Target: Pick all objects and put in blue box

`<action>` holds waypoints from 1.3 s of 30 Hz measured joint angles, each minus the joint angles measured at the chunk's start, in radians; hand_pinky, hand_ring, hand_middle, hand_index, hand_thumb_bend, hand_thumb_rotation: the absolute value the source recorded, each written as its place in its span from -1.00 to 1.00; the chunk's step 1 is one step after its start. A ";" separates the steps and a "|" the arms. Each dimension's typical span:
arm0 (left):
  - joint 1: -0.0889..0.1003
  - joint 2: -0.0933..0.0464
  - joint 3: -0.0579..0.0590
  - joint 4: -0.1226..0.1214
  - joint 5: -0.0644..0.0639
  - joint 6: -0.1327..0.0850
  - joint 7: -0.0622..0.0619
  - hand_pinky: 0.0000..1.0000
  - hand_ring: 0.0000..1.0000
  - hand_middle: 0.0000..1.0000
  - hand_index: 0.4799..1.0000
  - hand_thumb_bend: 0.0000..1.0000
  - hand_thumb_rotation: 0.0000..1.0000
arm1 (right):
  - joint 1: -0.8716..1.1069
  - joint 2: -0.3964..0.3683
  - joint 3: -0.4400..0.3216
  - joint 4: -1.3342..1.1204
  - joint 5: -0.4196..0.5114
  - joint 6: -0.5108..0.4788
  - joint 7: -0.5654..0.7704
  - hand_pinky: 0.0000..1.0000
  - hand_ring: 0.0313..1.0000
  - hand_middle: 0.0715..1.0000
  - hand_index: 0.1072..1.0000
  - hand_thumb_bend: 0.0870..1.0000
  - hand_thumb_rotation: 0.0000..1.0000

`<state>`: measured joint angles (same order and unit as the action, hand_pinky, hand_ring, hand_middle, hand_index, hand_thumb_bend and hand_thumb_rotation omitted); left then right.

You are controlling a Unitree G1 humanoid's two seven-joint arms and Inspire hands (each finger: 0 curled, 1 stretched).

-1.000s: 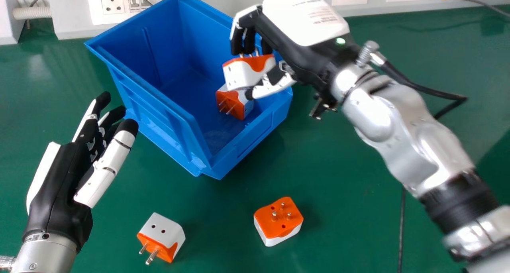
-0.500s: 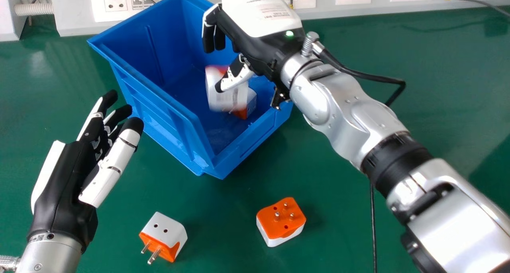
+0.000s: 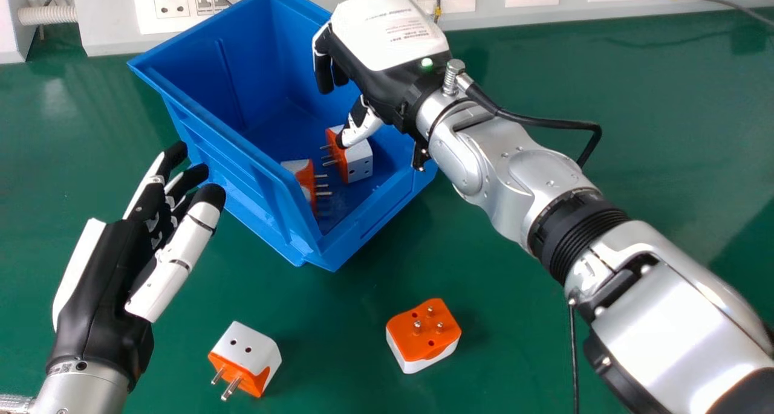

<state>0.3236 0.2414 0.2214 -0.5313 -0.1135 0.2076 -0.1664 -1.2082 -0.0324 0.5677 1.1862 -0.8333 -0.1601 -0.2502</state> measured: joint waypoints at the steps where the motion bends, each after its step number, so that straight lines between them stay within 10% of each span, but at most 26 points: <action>1: 0.000 0.000 0.000 0.000 0.000 0.000 0.000 0.67 0.82 0.85 0.84 -0.05 0.39 | 0.000 0.000 0.000 0.000 0.000 0.000 0.000 -0.31 -0.14 0.03 -0.16 -0.11 -1.00; 27: -0.046 0.003 0.000 0.032 0.025 0.002 0.001 0.66 0.80 0.83 0.81 -0.09 0.38 | 0.024 -0.056 -0.048 -0.109 0.084 -0.019 0.003 -0.26 0.03 0.22 -0.11 -0.13 -1.00; 39: -0.054 0.004 0.012 0.062 0.034 -0.003 -0.001 0.65 0.81 0.84 0.81 -0.12 0.37 | 0.310 -0.183 -0.059 -0.590 0.037 0.069 0.000 0.58 0.75 0.80 0.66 0.13 -0.86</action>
<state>0.2700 0.2457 0.2336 -0.4690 -0.0793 0.2049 -0.1677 -0.8983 -0.2156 0.5085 0.5959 -0.7959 -0.0907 -0.2504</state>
